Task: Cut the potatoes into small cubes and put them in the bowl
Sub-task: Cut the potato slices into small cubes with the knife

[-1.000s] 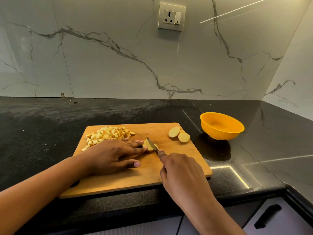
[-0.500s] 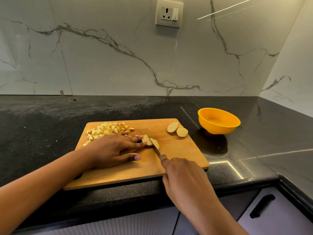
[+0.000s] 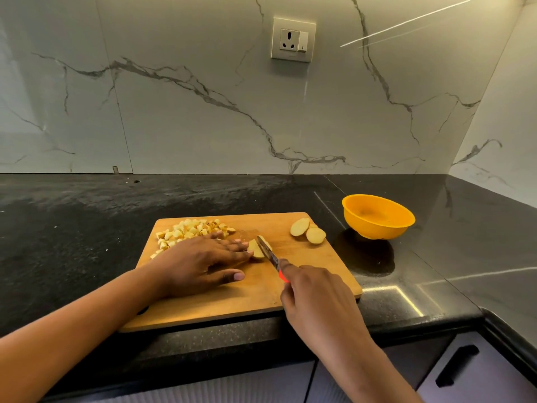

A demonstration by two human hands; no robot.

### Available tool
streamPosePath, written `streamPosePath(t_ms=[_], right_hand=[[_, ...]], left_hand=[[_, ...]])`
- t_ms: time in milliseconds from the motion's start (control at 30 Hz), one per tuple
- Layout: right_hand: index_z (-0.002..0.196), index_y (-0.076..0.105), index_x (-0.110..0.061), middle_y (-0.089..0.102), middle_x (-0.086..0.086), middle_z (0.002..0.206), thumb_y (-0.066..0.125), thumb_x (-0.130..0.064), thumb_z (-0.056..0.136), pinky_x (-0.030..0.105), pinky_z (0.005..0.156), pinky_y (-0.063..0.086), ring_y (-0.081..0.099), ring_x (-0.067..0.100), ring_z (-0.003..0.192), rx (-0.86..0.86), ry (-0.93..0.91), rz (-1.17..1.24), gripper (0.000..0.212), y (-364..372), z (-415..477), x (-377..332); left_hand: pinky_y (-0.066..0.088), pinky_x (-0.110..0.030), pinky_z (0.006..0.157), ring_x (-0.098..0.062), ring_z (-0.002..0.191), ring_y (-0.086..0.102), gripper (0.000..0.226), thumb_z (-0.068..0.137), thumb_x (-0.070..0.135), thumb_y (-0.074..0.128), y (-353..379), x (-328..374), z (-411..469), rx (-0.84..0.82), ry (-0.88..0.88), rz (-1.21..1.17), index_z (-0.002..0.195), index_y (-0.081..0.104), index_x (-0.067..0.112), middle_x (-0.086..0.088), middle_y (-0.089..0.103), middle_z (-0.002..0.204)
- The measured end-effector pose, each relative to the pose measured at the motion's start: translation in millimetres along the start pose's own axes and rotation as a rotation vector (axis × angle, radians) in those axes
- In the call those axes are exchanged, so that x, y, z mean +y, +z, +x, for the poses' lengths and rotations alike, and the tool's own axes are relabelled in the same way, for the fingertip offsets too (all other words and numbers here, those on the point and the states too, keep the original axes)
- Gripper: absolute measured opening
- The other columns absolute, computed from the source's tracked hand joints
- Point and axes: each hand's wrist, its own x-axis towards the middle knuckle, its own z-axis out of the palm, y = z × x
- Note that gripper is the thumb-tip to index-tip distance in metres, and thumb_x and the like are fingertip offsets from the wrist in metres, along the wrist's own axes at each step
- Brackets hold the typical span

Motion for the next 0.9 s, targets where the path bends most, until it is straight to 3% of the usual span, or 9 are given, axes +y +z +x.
streamPosePath(t_ms=[333,467,667,733,833,900], right_hand=[[0.149,0.023,-0.028,0.057,-0.004,0.114,0.035,-0.032,0.101,0.025,0.073,0.042,0.054,0.013,0.096,-0.024,-0.037,-0.009,0.05,5,7,-9],[0.149,0.021,-0.022,0.056,0.001,0.117,0.039,-0.023,0.101,0.027,0.067,0.037,0.054,0.018,0.099,-0.098,-0.038,-0.091,0.052,3,12,-15],[0.14,0.038,-0.012,0.055,0.008,0.122,0.046,-0.014,0.098,0.028,0.07,0.037,0.056,0.023,0.106,-0.273,-0.033,-0.127,0.043,5,32,-32],[0.143,0.034,-0.011,0.055,0.007,0.121,0.045,-0.015,0.098,0.028,0.068,0.037,0.056,0.022,0.104,-0.258,-0.029,-0.118,0.046,5,29,-31],[0.15,0.015,-0.011,0.055,0.004,0.113,0.04,-0.015,0.1,0.024,0.052,0.031,0.048,0.017,0.083,-0.215,-0.05,-0.142,0.056,6,7,-27],[0.151,0.011,-0.014,0.054,0.003,0.114,0.036,-0.017,0.101,0.023,0.05,0.027,0.048,0.016,0.083,-0.205,-0.068,-0.136,0.056,2,-10,-24]], left_hand=[[0.0,-0.019,0.115,0.014,0.137,0.009,0.072,0.078,0.081,0.004,0,0,2,-0.016,0.021,0.064,0.139,0.018,0.045,0.027,0.018,0.147],[-0.006,-0.013,0.112,0.015,0.137,0.006,0.073,0.079,0.08,0.003,1,-2,2,-0.013,0.036,0.082,0.141,0.018,0.044,0.026,0.018,0.148],[-0.009,-0.013,0.111,0.016,0.136,0.008,0.073,0.079,0.08,0.002,2,-3,2,0.003,0.05,0.083,0.141,0.02,0.044,0.026,0.019,0.148],[-0.012,-0.012,0.109,0.016,0.136,0.008,0.073,0.079,0.08,0.0,0,-2,2,0.009,0.052,0.098,0.14,0.018,0.044,0.027,0.018,0.147],[-0.014,-0.011,0.108,0.017,0.135,0.006,0.074,0.078,0.08,-0.001,0,-2,2,0.011,0.052,0.097,0.14,0.019,0.045,0.028,0.016,0.146],[-0.015,-0.009,0.107,0.018,0.135,0.005,0.072,0.079,0.079,0.002,0,-2,3,0.014,0.055,0.087,0.14,0.02,0.045,0.028,0.016,0.146]])
